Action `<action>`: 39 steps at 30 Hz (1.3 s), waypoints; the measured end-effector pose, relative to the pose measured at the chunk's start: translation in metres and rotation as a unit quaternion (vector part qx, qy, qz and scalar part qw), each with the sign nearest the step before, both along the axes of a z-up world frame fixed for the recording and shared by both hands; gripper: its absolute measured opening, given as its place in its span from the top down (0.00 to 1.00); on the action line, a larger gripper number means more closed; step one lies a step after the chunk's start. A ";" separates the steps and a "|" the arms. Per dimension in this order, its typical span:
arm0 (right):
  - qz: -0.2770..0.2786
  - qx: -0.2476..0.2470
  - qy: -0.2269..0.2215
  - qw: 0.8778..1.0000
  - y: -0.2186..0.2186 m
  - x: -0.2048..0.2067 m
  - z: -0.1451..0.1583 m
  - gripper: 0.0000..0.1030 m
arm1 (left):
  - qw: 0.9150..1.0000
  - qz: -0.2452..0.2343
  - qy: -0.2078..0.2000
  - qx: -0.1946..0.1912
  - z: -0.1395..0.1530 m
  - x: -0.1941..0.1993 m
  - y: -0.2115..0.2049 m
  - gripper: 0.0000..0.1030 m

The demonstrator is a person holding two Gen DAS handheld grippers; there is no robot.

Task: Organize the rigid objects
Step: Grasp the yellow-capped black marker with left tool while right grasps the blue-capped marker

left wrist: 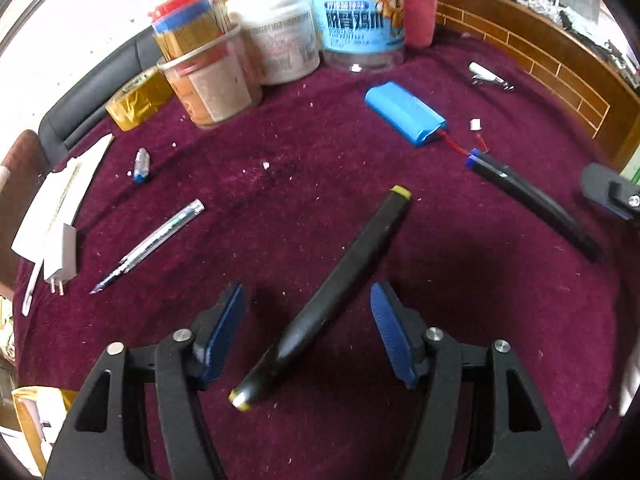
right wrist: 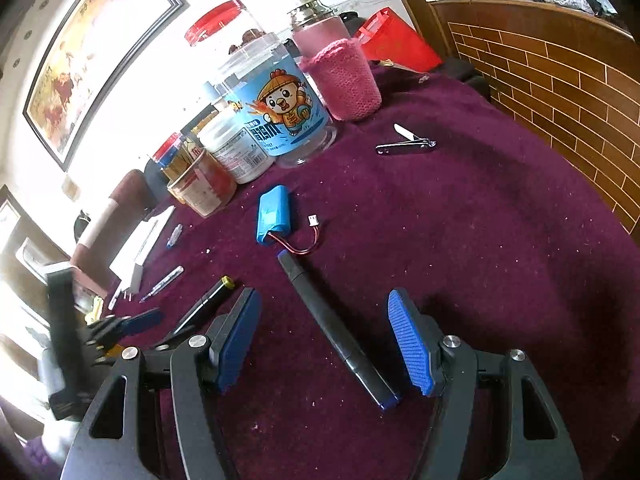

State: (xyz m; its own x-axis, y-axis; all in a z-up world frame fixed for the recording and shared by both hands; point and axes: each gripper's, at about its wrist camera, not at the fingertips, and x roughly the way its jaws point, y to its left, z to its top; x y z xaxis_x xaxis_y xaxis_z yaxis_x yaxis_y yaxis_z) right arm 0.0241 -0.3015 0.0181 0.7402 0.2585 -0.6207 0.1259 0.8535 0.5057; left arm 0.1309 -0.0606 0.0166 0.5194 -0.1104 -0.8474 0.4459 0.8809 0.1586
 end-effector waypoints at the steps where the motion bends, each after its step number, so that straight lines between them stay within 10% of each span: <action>1: 0.000 0.001 -0.001 1.000 -0.001 0.000 0.000 0.41 | 1.000 -0.005 0.011 -0.018 0.001 -0.001 0.002 0.72; 4: -0.001 -0.014 0.005 1.000 -0.001 0.004 -0.002 0.41 | 0.999 -0.008 0.019 -0.025 0.003 -0.008 0.000 0.89; 17: 0.027 -0.082 0.046 0.995 0.022 0.015 -0.015 0.41 | 0.998 -0.011 0.045 -0.043 0.003 -0.101 0.031 0.89; 23: 0.031 -0.190 0.062 0.979 0.046 0.013 -0.016 0.79 | 0.998 0.008 0.036 -0.057 0.002 -0.090 0.026 0.87; 39: 0.065 -0.122 0.053 0.989 0.054 0.011 -0.018 0.81 | 0.987 0.020 0.014 -0.156 0.020 -0.119 0.052 0.89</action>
